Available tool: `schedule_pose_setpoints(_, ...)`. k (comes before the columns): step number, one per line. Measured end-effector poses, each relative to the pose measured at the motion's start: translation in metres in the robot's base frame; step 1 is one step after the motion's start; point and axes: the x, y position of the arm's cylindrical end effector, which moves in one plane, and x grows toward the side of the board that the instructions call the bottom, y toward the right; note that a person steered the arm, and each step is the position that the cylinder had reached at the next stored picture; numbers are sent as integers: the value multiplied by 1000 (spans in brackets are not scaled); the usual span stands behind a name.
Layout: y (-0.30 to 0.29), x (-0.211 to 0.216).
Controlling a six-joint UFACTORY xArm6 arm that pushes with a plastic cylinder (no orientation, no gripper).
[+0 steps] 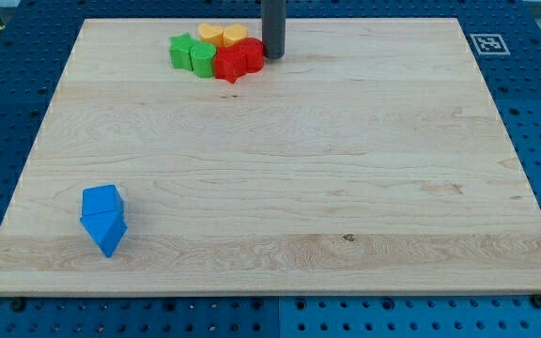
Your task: Move the group of blocks right a bit
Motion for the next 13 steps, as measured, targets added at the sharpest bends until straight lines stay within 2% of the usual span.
schedule_pose_setpoints(2, 19, -17)
schedule_pose_setpoints(3, 19, -51)
schedule_pose_setpoints(4, -26, -64)
schedule_pose_setpoints(6, -124, -58)
schedule_pose_setpoints(7, -141, -53)
schedule_pose_setpoints(10, -133, -49)
schedule_pose_setpoints(11, -147, -49)
schedule_pose_setpoints(12, -194, -40)
schedule_pose_setpoints(13, -218, -15)
